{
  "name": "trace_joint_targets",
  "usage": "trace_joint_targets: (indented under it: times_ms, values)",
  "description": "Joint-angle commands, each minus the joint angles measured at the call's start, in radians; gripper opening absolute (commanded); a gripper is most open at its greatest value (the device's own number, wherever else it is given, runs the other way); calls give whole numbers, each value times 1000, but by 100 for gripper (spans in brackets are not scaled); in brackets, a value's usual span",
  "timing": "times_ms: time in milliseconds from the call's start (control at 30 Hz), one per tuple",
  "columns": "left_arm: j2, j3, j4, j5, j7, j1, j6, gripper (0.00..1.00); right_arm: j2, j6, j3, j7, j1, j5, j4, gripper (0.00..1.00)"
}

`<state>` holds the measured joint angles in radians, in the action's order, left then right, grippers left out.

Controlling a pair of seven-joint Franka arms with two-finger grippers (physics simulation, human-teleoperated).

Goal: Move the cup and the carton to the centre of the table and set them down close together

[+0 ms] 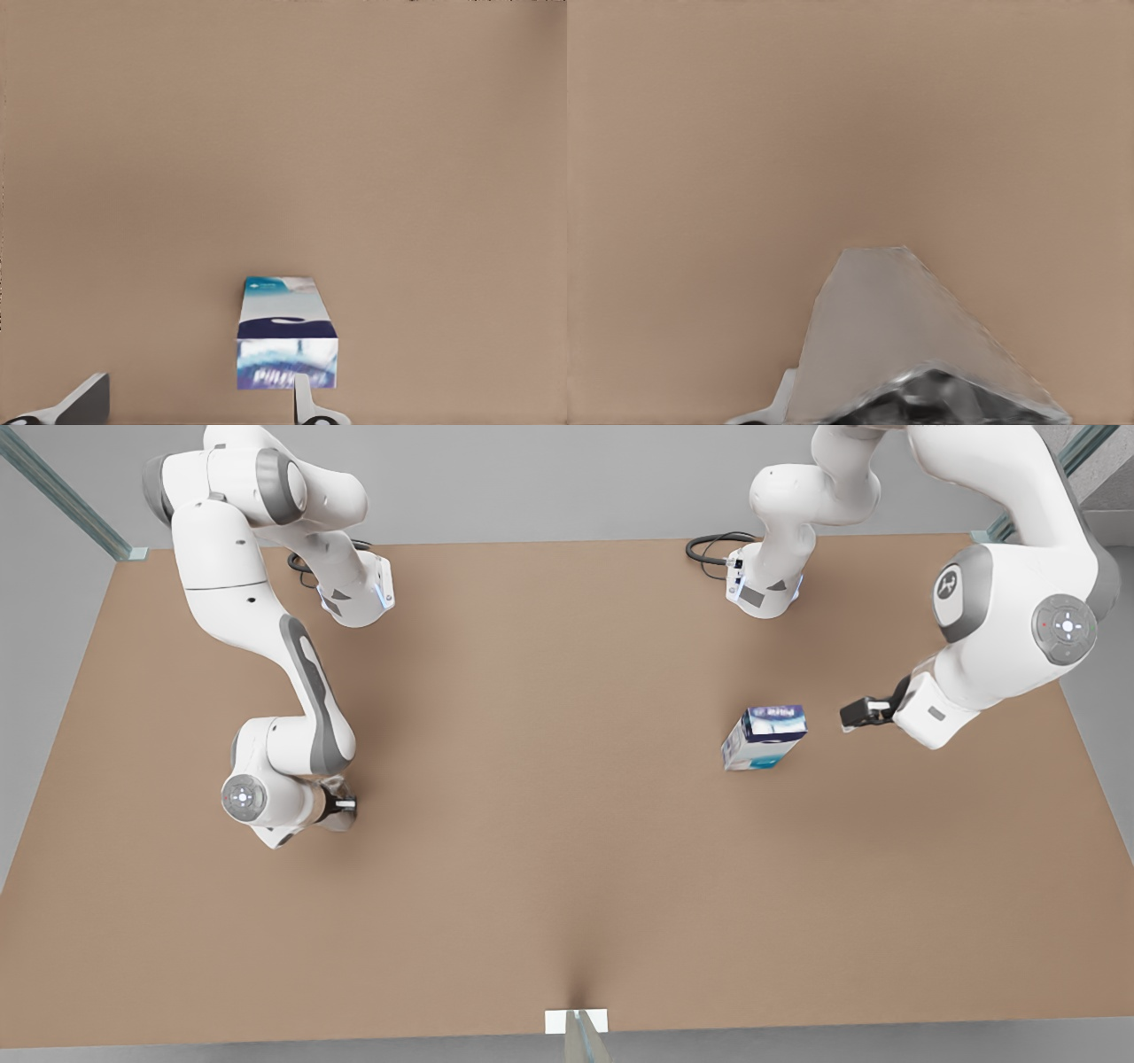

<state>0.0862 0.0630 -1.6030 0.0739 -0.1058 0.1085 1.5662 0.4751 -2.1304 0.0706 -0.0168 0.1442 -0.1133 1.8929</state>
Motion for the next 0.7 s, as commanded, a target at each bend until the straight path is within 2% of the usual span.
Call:
trace_joint_targets:
  times_ms: [0, 100, 200, 233, 267, 367, 433, 467, 567, 667]
  values:
    - [-2, 0, 0, 6, -2, 10, 0, 100, -1, 1, 0, -3, 0, 6, 0, 21]
    - [-3, 0, -3, 6, -2, 10, -3, 100, -7, 99, -2, -3, 2, 6, -90, 21]
    - [-2, 0, 0, 6, -2, 10, -2, 100, -36, 115, -12, -12, 15, 6, -144, 21]
    - [0, 0, 0, 6, 0, 10, -2, 100, -27, 133, -31, -25, 18, 1, -184, 21]
    - [0, 0, -3, 6, -2, 10, -2, 100, -26, 129, -87, -124, 21, 6, -199, 21]
    - [0, 0, -3, 6, -2, 10, -2, 100, -3, 133, -103, -252, 123, 0, -273, 21]
    - [1, 8, -3, 6, 0, 10, -2, 100, 83, 145, -104, -379, 193, -5, -406, 21]
    - [1, 9, -3, 6, -2, 8, -2, 100, 164, 219, -104, -453, 225, -6, -541, 21]
    - [-2, 18, -3, 6, -5, 8, -2, 100, 352, 239, -106, -667, 307, -6, -810, 21]
    - [-3, 18, -6, 6, -63, 8, -2, 100, 520, 268, -106, -781, 334, -5, -1037, 21]
